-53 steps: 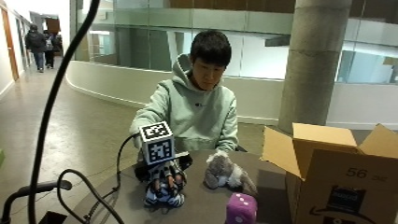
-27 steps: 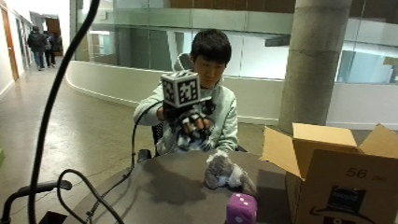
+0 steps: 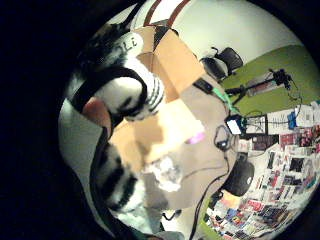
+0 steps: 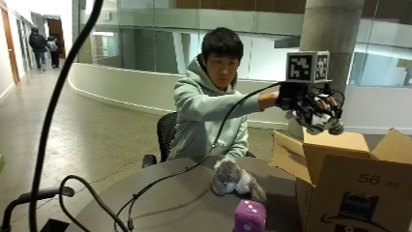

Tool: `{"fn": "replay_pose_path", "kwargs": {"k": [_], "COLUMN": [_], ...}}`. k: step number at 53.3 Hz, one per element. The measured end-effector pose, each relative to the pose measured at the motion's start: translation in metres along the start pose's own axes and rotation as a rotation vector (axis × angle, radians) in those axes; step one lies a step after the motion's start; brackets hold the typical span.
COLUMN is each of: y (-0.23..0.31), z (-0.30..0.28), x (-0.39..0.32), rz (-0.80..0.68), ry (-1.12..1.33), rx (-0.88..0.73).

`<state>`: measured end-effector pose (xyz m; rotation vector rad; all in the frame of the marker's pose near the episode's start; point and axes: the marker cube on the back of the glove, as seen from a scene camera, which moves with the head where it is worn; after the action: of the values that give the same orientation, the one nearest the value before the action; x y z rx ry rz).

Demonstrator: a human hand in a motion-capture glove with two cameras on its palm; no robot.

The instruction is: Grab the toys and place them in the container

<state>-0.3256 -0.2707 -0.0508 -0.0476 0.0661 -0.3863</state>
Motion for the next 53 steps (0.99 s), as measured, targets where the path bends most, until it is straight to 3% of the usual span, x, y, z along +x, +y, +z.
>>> {"fn": "replay_pose_path", "kwargs": {"k": [2,9,25,34,53], "y": [-0.012,-0.034,-0.003,0.042,0.096], "z": [0.009,0.039,0.035,-0.005,-0.013], "x": [-0.017,-0.026,-0.007,0.036,0.077], "rz": [0.159,0.305,0.240,0.367,0.488], "ry": [-0.022,-0.029,0.011,0.105,0.042], "rx": [-0.013,-0.140,-0.074,0.064,-0.003]}}
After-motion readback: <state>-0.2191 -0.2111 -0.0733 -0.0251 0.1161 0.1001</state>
